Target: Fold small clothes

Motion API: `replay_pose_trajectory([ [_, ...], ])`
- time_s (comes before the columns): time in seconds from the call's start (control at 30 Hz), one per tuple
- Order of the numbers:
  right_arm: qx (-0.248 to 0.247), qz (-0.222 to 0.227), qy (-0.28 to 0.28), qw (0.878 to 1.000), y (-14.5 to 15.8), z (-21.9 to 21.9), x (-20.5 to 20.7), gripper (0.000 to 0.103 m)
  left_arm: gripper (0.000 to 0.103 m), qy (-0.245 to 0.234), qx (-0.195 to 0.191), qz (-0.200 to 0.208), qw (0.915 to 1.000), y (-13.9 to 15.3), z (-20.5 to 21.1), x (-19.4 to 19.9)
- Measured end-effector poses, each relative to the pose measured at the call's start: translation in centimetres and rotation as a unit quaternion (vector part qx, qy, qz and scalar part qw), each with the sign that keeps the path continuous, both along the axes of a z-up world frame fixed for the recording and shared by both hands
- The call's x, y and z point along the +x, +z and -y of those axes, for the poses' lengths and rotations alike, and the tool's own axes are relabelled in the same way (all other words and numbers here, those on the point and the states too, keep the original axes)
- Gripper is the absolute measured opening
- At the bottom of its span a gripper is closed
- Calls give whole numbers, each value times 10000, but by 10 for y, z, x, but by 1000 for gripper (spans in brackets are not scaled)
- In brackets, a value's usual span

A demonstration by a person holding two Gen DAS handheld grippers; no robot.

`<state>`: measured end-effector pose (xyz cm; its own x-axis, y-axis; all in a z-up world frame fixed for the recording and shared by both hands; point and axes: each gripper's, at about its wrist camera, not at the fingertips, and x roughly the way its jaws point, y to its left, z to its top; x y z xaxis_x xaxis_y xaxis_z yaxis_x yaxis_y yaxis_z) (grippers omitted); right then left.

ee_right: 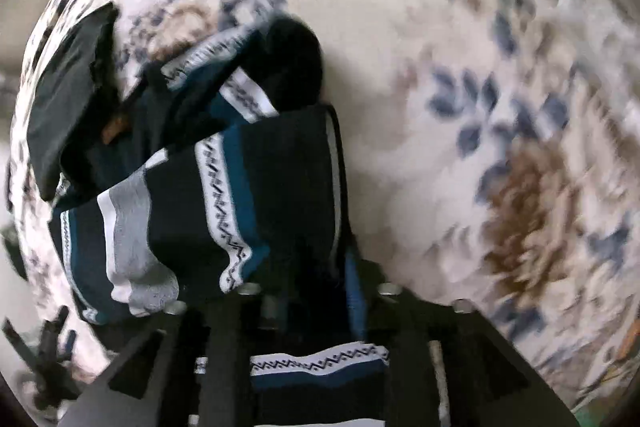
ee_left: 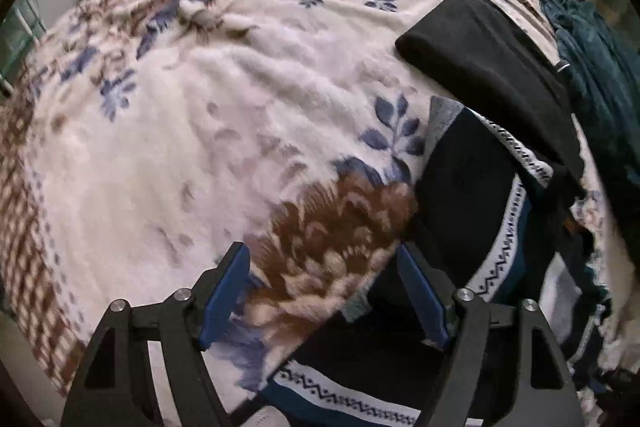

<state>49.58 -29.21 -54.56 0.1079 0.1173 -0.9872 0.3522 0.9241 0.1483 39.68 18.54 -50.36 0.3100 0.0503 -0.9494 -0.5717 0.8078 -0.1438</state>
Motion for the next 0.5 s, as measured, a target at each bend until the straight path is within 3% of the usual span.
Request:
replay_pose_trajectory([
  [0.03, 21, 151, 94, 9998, 12, -11, 4, 50, 75, 32, -84, 16, 10000, -1, -1, -1],
  [0.1, 147, 319, 380, 9987, 25, -38, 12, 56, 75, 156, -324, 69, 9993, -4, -2, 1],
  [0.2, 451, 319, 993, 9935, 23, -101, 36, 56, 75, 261, -688, 277, 9969, -9, -2, 18],
  [0.27, 632, 285, 1401, 9877, 14, -150, 54, 56, 75, 65, -562, 107, 9983, -19, 3, 33],
  [0.37, 770, 295, 2061, 9750, 0, -217, 78, 56, 75, -231, -315, -491, 9980, -45, 5, 34],
  [0.5, 813, 157, 3140, 9458, -22, -302, 103, 56, 75, -84, -534, -403, 9977, -45, -13, -2],
])
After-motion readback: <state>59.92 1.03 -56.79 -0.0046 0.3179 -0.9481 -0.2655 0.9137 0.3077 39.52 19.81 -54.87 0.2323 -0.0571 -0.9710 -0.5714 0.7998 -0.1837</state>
